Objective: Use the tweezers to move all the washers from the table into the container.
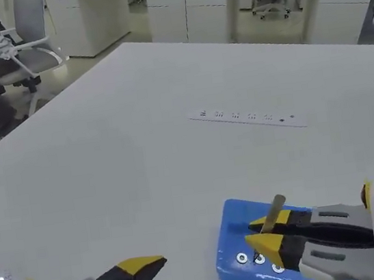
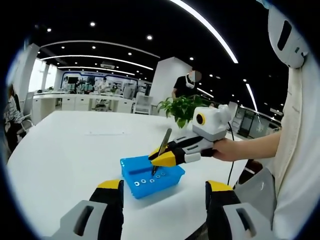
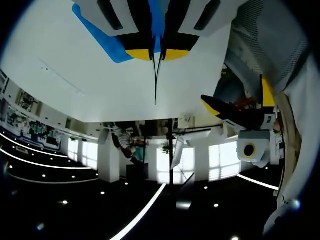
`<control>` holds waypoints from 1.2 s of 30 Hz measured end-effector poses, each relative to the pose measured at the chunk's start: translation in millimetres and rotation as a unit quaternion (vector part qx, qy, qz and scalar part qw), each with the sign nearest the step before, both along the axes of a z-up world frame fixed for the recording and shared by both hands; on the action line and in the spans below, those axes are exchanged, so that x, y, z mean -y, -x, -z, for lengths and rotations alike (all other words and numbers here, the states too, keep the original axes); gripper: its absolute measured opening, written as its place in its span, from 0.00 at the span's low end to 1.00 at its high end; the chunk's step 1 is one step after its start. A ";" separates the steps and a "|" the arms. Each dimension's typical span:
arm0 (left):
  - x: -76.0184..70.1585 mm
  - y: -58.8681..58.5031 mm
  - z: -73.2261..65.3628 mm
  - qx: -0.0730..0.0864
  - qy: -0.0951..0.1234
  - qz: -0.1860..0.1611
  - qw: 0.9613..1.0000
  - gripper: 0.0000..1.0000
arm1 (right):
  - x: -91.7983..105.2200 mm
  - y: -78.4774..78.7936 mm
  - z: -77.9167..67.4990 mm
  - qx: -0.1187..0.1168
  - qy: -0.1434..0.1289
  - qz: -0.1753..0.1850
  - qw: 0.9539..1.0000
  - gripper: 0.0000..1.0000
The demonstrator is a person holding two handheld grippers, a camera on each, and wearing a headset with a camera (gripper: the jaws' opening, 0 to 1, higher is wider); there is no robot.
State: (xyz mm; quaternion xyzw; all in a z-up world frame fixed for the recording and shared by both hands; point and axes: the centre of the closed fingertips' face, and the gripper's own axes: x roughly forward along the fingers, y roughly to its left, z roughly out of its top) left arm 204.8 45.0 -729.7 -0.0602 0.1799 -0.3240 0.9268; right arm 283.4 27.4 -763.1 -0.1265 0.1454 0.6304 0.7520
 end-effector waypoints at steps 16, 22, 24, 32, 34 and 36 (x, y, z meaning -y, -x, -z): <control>32.7 7.0 -1.2 -0.008 -0.007 0.112 0.994 0.36 | 12.5 51.6 4.3 -0.024 0.017 -0.054 0.998 0.04; 38.7 3.4 -9.4 -0.012 0.037 0.124 0.992 0.29 | 19.8 70.6 11.7 -0.029 0.033 -0.073 0.996 0.03; 40.6 2.0 -11.3 -0.010 0.044 0.130 0.991 0.27 | 21.7 76.8 13.4 -0.030 0.038 -0.080 0.996 0.03; 57.9 9.6 -13.0 0.002 0.026 0.185 0.982 0.17 | 24.8 94.0 15.8 -0.037 0.051 -0.102 0.993 0.04; 65.2 12.8 -14.9 0.005 0.021 0.198 0.980 0.15 | 25.3 99.0 17.2 -0.038 0.058 -0.112 0.991 0.04; 69.5 13.2 -19.7 0.005 0.039 0.204 0.978 0.14 | 25.8 103.6 19.0 -0.034 0.067 -0.124 0.990 0.03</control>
